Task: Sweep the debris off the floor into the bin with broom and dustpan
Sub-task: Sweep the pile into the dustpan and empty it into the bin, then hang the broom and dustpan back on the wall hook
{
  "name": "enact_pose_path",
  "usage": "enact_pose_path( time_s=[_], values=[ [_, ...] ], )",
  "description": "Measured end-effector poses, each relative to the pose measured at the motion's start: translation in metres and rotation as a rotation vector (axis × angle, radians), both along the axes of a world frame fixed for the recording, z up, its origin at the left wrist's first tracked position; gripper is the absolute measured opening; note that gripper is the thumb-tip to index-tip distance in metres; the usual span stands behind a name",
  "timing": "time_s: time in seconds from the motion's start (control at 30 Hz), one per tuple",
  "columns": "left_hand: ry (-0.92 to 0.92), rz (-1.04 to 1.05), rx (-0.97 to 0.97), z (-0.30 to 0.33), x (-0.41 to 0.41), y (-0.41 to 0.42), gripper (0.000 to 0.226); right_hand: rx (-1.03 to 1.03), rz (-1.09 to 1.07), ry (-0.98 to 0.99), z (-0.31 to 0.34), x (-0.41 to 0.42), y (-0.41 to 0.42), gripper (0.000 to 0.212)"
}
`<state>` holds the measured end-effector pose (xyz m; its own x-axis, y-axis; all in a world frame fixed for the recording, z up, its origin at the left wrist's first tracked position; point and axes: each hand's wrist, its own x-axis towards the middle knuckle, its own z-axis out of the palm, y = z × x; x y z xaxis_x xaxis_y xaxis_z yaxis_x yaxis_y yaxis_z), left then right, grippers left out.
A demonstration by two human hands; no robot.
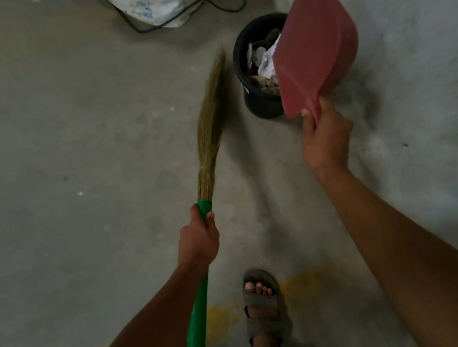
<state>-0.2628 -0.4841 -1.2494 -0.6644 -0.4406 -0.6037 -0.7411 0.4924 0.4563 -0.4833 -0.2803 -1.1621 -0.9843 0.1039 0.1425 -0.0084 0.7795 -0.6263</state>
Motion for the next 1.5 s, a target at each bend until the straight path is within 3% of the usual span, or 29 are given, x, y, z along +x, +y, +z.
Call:
enact_pose_path(
  time_s=[0.33,0.57,0.73,1.03,1.27,1.5],
  values=[
    [-0.010,-0.076,0.040,0.029,0.006,-0.019,0.034,0.016,-0.094,-0.030,0.017,0.055,-0.002,0.038],
    [-0.089,-0.028,0.377,0.069,0.041,-0.023,0.023,-0.058,-0.227,-0.068,0.034,0.138,-0.001,0.028],
    [-0.171,-0.317,0.349,0.082,0.067,-0.040,0.054,-0.093,-0.271,-0.164,0.036,0.221,-0.014,0.025],
    [-0.150,-0.446,0.438,0.104,0.098,-0.034,0.082,-0.163,-0.365,-0.243,0.057,0.324,-0.018,0.026],
    [-0.132,-0.475,0.583,0.148,0.117,0.019,0.075,-0.212,-0.442,-0.325,0.095,0.394,0.020,0.036],
    [-0.164,-0.393,0.726,0.226,0.151,0.091,0.070,-0.244,-0.461,-0.278,0.175,0.469,0.063,0.053]
  ],
)
